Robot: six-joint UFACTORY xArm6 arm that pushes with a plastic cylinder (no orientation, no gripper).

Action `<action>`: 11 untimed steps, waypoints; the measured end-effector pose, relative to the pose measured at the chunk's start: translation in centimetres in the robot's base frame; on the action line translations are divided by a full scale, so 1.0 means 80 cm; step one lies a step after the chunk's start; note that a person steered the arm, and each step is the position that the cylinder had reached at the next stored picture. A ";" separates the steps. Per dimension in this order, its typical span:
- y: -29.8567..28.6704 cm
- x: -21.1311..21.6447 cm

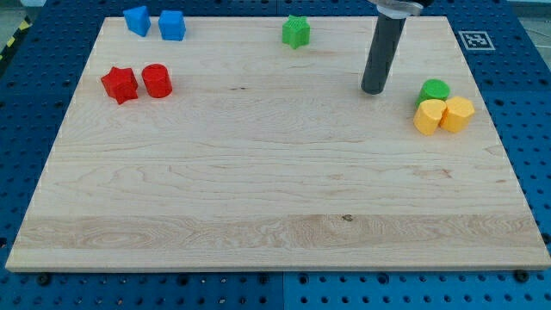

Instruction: Move the arm to the parallel bottom of the green star

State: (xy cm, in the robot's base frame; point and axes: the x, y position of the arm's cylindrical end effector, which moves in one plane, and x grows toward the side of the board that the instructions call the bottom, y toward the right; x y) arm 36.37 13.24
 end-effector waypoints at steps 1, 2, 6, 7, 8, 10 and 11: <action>-0.014 0.000; -0.015 0.000; -0.039 -0.001; -0.042 -0.001; -0.042 -0.001; -0.060 -0.001; -0.084 -0.001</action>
State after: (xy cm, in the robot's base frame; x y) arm 36.30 6.51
